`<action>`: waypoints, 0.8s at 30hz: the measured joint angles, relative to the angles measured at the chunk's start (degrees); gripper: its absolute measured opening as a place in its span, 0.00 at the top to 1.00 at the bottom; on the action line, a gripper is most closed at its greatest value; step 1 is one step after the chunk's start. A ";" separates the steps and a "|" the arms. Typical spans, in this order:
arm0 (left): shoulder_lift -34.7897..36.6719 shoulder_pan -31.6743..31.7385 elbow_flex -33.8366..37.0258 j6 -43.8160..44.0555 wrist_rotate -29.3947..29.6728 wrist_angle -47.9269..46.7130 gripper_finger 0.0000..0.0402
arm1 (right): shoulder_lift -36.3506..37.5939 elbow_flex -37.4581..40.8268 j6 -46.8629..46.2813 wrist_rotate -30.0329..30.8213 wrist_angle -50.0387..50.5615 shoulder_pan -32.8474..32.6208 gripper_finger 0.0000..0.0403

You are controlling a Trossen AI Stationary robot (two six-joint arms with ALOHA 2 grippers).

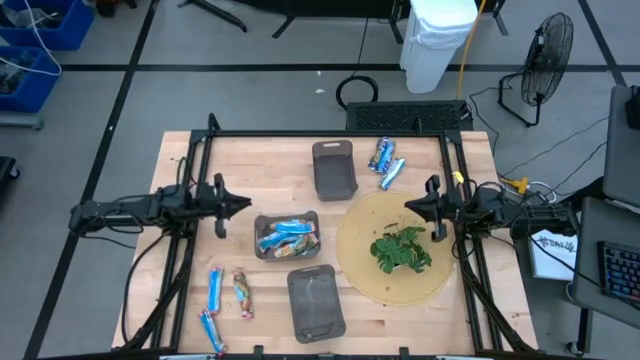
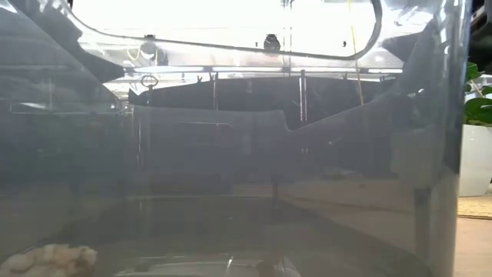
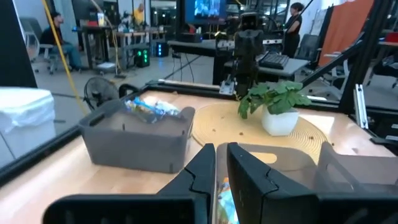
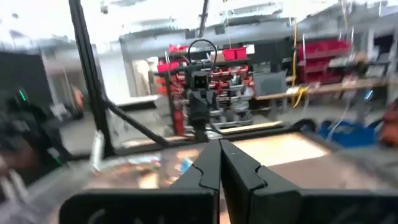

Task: Pick and place Granola Bars by type
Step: Put the blue granola bar into the top black bin

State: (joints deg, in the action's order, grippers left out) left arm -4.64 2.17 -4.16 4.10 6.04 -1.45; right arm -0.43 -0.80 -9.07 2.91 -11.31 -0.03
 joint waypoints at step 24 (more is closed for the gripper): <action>1.13 0.17 3.45 -1.24 -3.03 2.86 0.88 | -0.02 0.00 -1.80 0.03 -2.60 -0.02 1.00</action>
State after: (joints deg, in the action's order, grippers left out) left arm -3.51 2.35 -0.71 2.85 3.02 1.41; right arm -0.45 -0.81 -10.87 2.94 -13.91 -0.05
